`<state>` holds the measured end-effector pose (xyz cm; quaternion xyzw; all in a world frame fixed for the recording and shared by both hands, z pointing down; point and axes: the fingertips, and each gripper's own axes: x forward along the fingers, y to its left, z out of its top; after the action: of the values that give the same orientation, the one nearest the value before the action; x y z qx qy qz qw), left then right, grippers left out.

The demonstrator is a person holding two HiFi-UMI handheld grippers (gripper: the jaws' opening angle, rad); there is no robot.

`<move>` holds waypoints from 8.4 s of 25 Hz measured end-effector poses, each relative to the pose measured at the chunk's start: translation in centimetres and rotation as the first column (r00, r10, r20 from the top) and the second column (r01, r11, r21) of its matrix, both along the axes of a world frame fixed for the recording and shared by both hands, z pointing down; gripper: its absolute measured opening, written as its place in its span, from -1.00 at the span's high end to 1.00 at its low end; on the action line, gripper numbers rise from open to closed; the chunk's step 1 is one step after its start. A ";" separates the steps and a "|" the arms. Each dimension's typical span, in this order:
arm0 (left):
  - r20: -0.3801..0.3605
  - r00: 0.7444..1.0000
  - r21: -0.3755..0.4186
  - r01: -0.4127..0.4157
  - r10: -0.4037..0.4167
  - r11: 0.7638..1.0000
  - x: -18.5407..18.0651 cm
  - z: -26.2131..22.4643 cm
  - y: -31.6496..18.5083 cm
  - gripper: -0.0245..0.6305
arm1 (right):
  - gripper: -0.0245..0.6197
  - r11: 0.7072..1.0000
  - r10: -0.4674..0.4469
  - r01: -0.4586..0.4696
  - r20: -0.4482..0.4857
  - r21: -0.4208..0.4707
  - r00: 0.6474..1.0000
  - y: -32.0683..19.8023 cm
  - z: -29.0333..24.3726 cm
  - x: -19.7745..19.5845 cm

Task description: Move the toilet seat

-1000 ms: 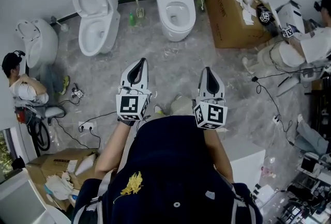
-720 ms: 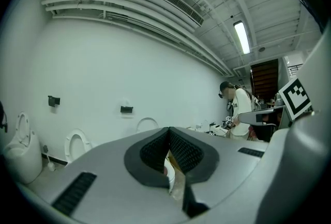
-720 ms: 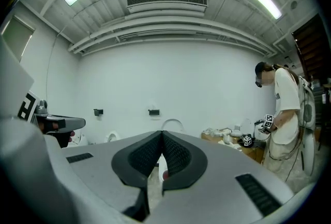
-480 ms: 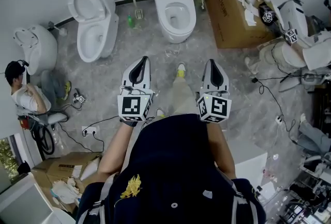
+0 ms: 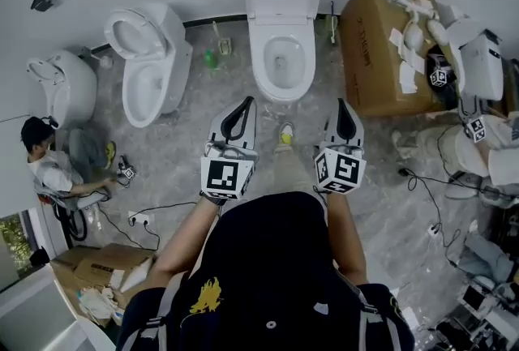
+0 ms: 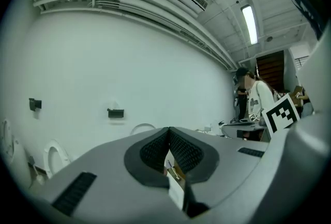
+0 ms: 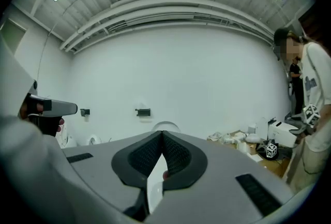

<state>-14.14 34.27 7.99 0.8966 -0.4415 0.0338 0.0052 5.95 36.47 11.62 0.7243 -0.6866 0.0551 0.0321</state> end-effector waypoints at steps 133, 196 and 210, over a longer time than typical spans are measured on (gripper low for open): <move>0.376 0.926 -0.845 0.330 0.030 0.420 7.1 73.7 -24.8 -0.17 | -0.20 0.449 0.195 0.043 0.144 -0.892 0.970 -20.9 68.8 8.7; 0.218 0.959 -0.840 0.279 -0.182 0.464 6.8 59.0 -27.5 -0.02 | -0.01 0.627 0.249 0.028 0.235 -0.779 0.939 -23.4 53.1 9.2; 0.190 0.960 -0.836 0.269 -0.208 0.478 6.9 56.8 -28.3 -0.02 | 0.01 0.676 0.263 -0.001 0.239 -0.737 0.935 -24.4 50.6 9.5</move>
<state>-7.26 5.92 64.83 0.7053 -0.4873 0.2732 0.4364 15.48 12.11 62.23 0.6806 -0.5485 0.4433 0.1982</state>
